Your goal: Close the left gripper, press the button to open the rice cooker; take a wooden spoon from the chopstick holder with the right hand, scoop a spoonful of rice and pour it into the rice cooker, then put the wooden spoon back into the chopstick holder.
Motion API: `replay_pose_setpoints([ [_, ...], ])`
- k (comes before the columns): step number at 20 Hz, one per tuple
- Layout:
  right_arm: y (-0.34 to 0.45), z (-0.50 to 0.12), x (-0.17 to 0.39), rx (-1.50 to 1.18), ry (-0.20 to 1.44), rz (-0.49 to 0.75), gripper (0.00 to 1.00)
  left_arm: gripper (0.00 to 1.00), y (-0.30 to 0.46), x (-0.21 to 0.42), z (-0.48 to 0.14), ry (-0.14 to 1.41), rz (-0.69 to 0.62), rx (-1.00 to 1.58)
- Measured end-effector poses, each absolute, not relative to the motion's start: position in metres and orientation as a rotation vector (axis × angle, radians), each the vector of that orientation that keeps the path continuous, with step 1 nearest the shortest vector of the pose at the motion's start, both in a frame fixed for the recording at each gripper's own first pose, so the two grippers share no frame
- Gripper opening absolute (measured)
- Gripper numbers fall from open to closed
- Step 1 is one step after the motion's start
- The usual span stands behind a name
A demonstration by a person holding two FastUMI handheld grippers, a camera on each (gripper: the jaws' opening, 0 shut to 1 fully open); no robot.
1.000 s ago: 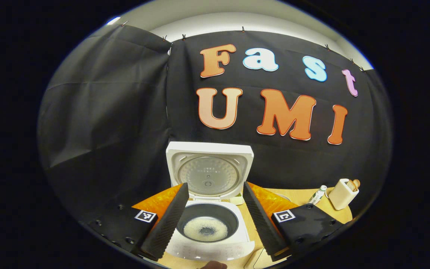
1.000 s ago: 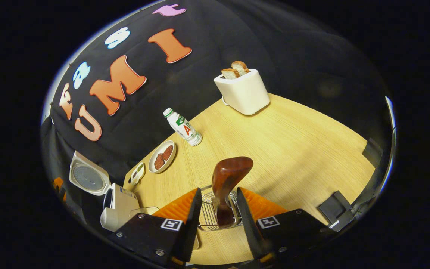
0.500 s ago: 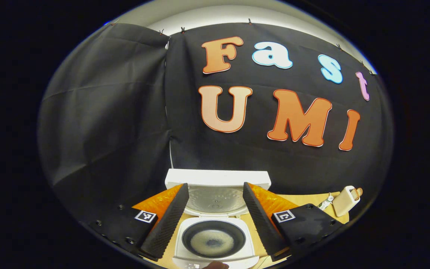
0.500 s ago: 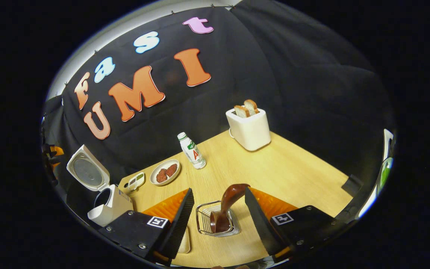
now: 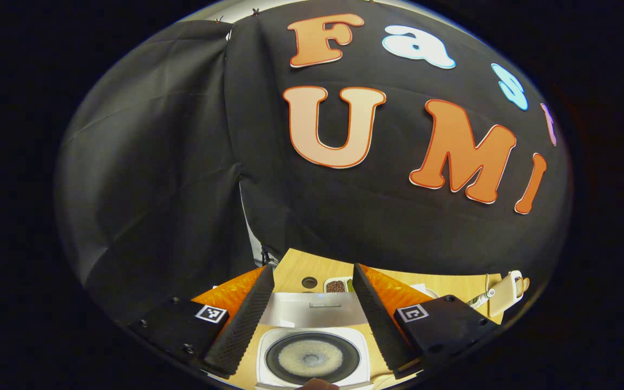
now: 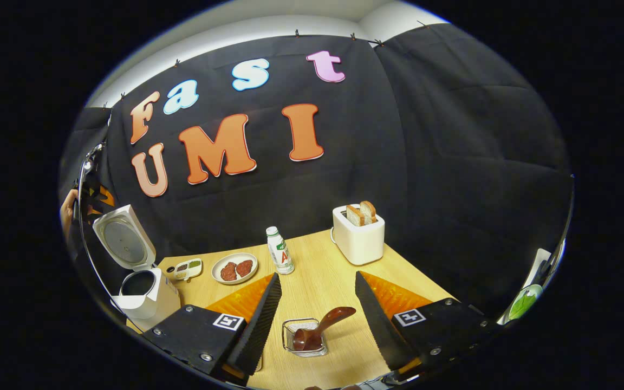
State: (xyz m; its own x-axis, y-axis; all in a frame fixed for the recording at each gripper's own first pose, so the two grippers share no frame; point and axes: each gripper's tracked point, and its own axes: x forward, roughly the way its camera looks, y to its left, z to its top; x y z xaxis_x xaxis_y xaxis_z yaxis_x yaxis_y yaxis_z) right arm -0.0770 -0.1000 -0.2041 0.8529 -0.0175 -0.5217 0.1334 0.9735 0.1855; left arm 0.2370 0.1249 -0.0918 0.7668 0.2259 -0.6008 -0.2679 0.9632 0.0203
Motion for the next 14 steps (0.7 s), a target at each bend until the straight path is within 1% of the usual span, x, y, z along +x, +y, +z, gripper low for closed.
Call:
replay_pose_setpoints([
  [2,-0.103,-0.199,-0.077,0.195,0.531,-0.086,0.86,0.99,0.123,0.227,-0.108,0.751,0.285,-0.059],
  [3,-0.106,-0.197,-0.076,0.181,0.527,-0.091,0.86,0.99,0.126,0.222,-0.11,0.767,0.286,-0.042],
  [4,-0.108,-0.194,-0.075,0.174,0.52,-0.091,0.86,1.0,0.121,0.222,-0.108,0.796,0.266,-0.039],
  [5,-0.107,-0.191,-0.073,0.176,0.515,-0.09,0.86,0.99,0.119,0.219,-0.11,0.815,0.241,-0.027],
  [8,-0.099,-0.186,-0.062,0.196,0.485,-0.077,0.86,0.99,0.115,0.202,-0.122,0.91,0.194,-0.024],
  [10,-0.094,-0.183,-0.056,0.195,0.471,-0.057,0.86,0.99,0.108,0.183,-0.142,0.993,0.17,-0.056],
  [12,-0.087,-0.182,-0.05,0.184,0.465,-0.03,0.86,1.0,0.103,0.152,-0.171,1.096,0.175,-0.065],
  [13,-0.084,-0.181,-0.047,0.176,0.465,-0.017,0.86,0.99,0.1,0.143,-0.179,1.101,0.168,-0.058],
  [14,-0.08,-0.181,-0.045,0.17,0.465,-0.001,0.86,1.0,0.094,0.132,-0.194,1.134,0.157,-0.048],
])
